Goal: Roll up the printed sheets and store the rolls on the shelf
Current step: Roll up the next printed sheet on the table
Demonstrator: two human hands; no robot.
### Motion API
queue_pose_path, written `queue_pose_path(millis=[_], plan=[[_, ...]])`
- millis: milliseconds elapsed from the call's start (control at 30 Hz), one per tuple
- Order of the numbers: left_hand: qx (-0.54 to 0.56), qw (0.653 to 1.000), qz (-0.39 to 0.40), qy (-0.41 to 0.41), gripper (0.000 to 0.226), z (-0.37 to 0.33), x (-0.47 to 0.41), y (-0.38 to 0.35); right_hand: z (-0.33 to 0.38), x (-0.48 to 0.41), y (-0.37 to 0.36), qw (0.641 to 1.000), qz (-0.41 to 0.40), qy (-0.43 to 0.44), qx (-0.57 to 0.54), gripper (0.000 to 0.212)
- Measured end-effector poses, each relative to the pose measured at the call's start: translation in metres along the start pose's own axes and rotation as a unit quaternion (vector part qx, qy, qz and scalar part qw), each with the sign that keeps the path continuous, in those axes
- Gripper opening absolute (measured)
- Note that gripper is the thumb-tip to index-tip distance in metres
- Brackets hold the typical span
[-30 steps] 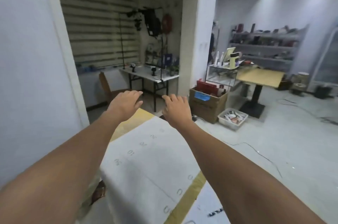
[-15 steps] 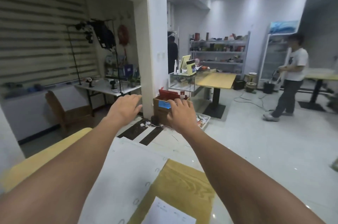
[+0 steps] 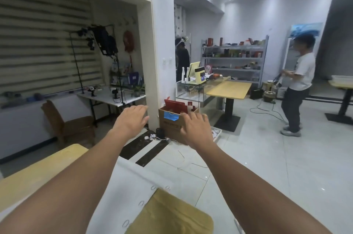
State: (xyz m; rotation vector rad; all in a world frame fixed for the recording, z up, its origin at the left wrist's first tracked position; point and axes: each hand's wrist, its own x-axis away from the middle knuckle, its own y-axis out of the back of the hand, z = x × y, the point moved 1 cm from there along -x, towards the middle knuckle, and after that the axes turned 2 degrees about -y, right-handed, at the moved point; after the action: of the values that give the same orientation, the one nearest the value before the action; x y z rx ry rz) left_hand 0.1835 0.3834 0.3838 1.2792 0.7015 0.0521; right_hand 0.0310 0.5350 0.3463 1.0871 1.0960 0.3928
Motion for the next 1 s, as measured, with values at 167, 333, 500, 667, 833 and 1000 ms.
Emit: queue_pose_path(millis=[167, 333, 500, 667, 833, 1000], plan=[[0.003, 1.0, -0.006, 0.012, 0.046, -0.003, -0.066, -0.035, -0.043, -0.05, -0.034, 1.0, 0.006, -0.004, -0.002, 0.049], [0.004, 0.999, 0.04, 0.009, 0.049, -0.009, -0.137, -0.077, -0.081, -0.101, -0.058, 1.0, 0.009, -0.013, -0.013, 0.051], [0.008, 0.999, 0.048, 0.005, 0.051, -0.027, -0.202, -0.105, -0.112, -0.151, -0.078, 0.999, -0.001, -0.025, -0.027, 0.051], [0.009, 0.999, 0.032, 0.006, 0.052, -0.024, -0.238, -0.137, -0.115, -0.188, -0.1, 0.999, 0.006, -0.021, -0.046, 0.05], [-0.006, 0.997, 0.048, 0.062, 0.054, 0.002, -0.245, -0.162, -0.111, -0.226, -0.133, 0.998, 0.024, 0.024, -0.055, 0.05], [-0.058, 0.985, 0.086, 0.138, 0.055, 0.038, -0.249, -0.182, -0.098, -0.278, -0.172, 0.991, 0.035, 0.093, -0.094, 0.05]])
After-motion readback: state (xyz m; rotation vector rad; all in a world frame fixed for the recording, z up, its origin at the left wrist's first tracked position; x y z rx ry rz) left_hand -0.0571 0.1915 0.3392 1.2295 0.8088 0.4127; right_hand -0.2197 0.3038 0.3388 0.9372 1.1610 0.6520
